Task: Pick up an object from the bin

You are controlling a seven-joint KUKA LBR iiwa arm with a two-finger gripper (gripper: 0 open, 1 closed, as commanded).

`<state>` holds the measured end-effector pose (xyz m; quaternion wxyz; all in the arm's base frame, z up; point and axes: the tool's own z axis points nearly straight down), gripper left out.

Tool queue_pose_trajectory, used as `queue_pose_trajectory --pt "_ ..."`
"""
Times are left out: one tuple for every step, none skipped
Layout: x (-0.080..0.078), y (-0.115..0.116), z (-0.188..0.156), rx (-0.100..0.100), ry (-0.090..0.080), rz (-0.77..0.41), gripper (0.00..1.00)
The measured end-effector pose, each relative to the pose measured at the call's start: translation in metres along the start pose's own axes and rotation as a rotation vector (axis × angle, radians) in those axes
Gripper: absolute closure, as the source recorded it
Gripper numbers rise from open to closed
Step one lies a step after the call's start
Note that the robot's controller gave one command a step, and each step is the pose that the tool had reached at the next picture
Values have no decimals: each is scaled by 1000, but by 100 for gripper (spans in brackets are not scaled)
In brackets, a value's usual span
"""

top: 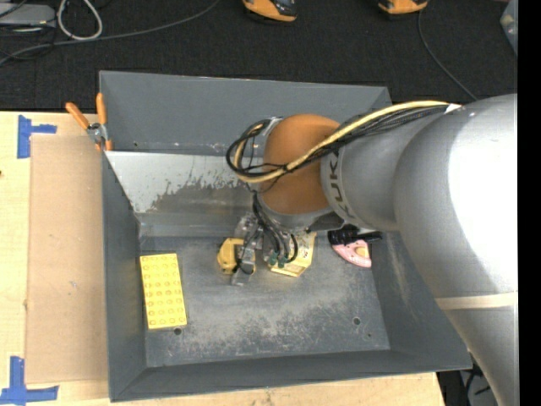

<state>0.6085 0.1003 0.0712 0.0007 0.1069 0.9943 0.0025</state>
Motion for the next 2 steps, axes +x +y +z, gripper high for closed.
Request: queue_pose_trajectory --pt "0 0 0 0 0 0 100" --pt "3 -1 -15 3 9 1 100"
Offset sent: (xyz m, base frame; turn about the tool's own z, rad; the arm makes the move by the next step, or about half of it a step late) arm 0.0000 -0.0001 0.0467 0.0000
